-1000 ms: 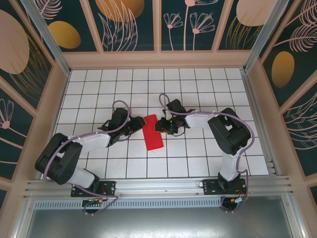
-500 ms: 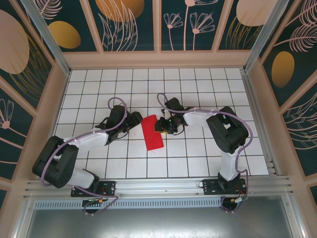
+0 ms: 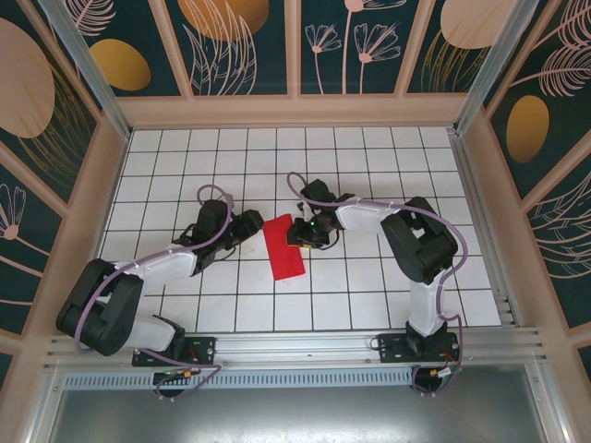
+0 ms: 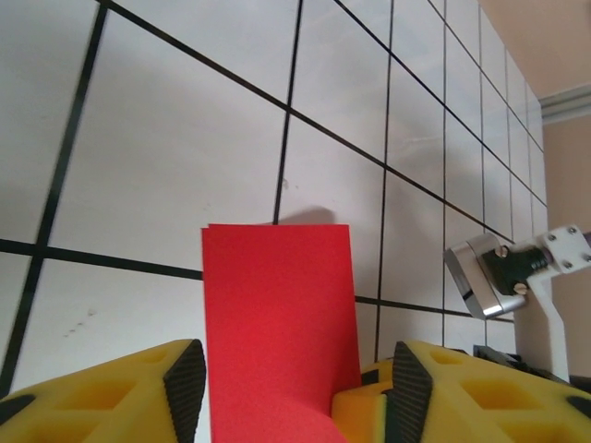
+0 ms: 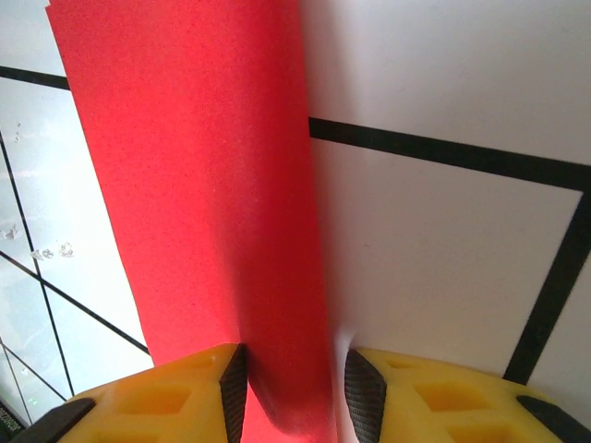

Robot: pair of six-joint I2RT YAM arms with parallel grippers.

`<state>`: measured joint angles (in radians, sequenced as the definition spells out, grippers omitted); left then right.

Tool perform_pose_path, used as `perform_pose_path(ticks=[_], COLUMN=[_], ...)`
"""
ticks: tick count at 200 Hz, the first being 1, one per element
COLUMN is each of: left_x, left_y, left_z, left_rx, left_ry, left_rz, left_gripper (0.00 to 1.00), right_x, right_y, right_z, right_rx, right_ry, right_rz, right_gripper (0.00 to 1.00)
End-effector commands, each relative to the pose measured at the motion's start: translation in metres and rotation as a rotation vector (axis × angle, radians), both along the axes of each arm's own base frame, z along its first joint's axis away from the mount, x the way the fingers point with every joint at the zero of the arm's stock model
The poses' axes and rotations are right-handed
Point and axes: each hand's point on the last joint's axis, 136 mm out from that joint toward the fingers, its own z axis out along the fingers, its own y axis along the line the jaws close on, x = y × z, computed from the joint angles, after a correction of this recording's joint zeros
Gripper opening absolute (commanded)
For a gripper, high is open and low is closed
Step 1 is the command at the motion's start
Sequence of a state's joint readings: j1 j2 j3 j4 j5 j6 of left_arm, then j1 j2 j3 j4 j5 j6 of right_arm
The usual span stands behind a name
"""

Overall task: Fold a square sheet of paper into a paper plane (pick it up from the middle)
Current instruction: Fold the square sheet of paper in half at the center of the table, then hold the square sheet of paper at the center of the table.

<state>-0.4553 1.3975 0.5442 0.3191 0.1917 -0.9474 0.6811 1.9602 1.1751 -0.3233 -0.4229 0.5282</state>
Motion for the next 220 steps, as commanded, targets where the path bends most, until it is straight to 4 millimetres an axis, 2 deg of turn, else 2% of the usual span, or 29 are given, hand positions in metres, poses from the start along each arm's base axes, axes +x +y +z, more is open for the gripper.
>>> perform_pose_path(ticks=[1,72,178,220], left_x=[-0.001,-0.003,-0.008,-0.01], left_y=[-0.01,-0.016,-0.041,-0.049], left_z=[0.0,-0.011,-0.029,-0.038], left_rx=[-0.051,-0.058,-0.111,-0.108], left_ry=[-0.019,0.008,0.052,0.074], left_rz=[-0.052,-0.082,-0.196,-0.222], left_gripper=[0.57,0.5,0.26,0.22], right_x=[-0.025,-0.025,-0.026,-0.027], right_y=[-0.028,-0.027,-0.028,-0.028], right_z=[-0.078,-0.083,-0.086,-0.087], right_rx=[-0.219,-0.224,-0.228,-0.228], right_ry=[0.051,0.06,0.062,0.066], right_rz=[0.038,0.057,0.059,0.062], right_gripper=[0.41,0.42,0.41,0.42])
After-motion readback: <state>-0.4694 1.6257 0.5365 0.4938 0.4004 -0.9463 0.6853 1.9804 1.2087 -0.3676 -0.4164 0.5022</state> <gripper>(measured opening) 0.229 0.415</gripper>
